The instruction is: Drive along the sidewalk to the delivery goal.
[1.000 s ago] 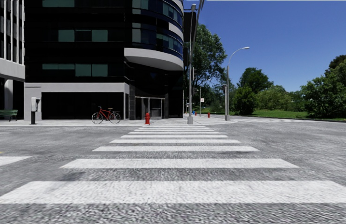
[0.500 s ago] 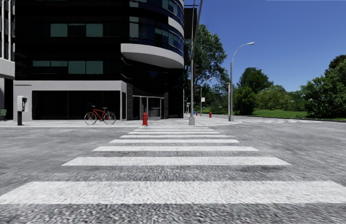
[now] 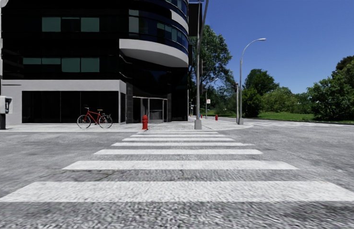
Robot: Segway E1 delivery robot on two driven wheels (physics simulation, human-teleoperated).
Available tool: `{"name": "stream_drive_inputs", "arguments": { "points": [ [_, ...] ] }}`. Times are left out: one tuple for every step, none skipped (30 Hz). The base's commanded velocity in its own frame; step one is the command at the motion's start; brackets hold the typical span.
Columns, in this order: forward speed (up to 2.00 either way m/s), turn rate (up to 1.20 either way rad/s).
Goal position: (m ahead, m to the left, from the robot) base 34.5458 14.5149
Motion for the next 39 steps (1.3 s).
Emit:
{"name": "stream_drive_inputs", "arguments": {
  "points": [
    [2.00,0.00],
    [2.00,0.00],
    [2.00,0.00],
    [2.00,0.00],
    [2.00,0.00],
    [2.00,0.00],
    [2.00,0.00],
    [2.00,0.00],
    [2.00,0.00],
    [2.00,0.00],
    [2.00,0.00],
    [2.00,0.00],
    [2.00,0.00],
    [2.00,0.00],
    [2.00,0.00],
    [2.00,0.00],
    [2.00,0.00],
    [2.00,0.00],
    [2.00,0.00],
    [2.00,0.00],
    [2.00,0.00],
    [2.00,0.00],
    [2.00,0.00],
    [2.00,0.00],
    [2.00,0.00],
    [2.00,0.00],
    [2.00,0.00],
    [2.00,0.00],
    [2.00,0.00],
    [2.00,0.00],
    [2.00,0.00],
    [2.00,0.00],
    [2.00,0.00],
    [2.00,0.00],
    [2.00,0.00],
    [2.00,0.00],
    [2.00,0.00],
    [2.00,0.00],
    [2.00,0.00]
  ]
}}
